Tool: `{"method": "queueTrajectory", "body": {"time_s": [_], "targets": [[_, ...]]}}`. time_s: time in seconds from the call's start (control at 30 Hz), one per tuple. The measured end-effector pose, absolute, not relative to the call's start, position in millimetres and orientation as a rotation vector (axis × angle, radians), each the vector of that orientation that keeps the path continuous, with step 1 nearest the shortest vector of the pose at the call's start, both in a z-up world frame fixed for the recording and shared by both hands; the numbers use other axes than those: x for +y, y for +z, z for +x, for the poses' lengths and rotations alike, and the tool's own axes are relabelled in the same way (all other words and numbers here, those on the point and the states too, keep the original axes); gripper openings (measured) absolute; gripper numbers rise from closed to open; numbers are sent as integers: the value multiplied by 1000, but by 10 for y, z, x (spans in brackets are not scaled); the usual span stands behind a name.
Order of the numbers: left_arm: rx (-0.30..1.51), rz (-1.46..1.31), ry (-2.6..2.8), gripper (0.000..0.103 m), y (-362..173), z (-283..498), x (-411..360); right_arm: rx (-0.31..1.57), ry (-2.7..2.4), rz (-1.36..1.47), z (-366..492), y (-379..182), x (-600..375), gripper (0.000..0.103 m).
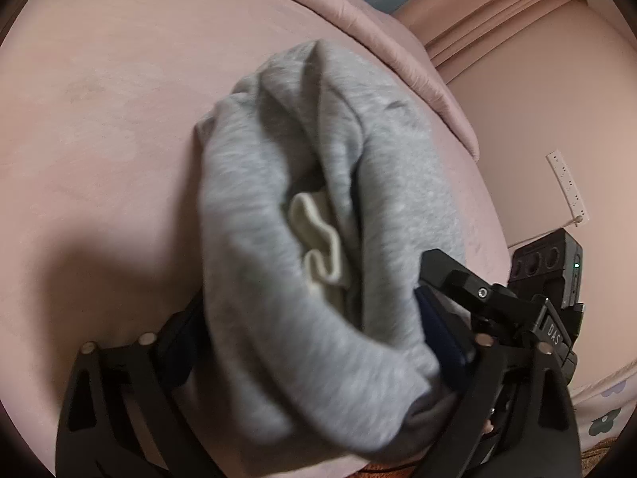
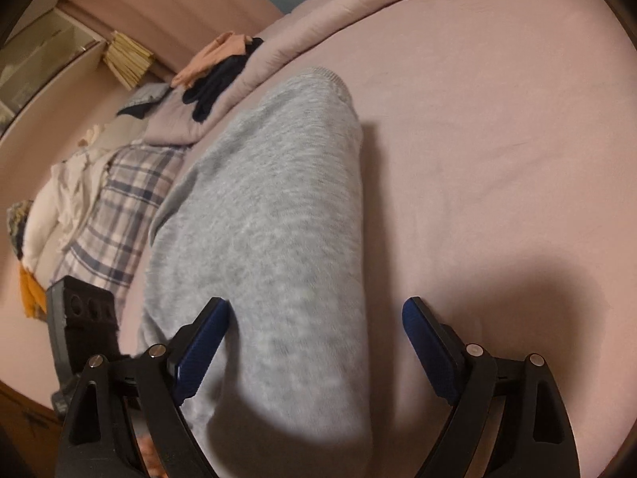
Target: Fold small clothes
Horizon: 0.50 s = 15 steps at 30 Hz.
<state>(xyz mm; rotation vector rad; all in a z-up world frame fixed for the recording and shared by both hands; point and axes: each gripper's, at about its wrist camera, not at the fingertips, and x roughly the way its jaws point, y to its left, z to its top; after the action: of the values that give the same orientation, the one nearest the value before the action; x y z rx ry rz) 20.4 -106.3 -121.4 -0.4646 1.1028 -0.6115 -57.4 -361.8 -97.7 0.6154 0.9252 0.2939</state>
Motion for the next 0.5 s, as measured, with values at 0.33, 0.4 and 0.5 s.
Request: {"method": "queueTrajectory", "body": {"time_s": [0.33, 0.4, 0.5], "targets": [[1046, -455, -609, 53, -844, 258, -1239, 903, 328, 595, -508, -868, -3456, 50], [986, -444, -612, 53, -653, 246, -1222, 875, 320, 511, -523, -701, -3366, 46], [893, -441, -636, 53, -379, 284, -1193, 824, 325, 442, -493, -442, -3290, 44]]}}
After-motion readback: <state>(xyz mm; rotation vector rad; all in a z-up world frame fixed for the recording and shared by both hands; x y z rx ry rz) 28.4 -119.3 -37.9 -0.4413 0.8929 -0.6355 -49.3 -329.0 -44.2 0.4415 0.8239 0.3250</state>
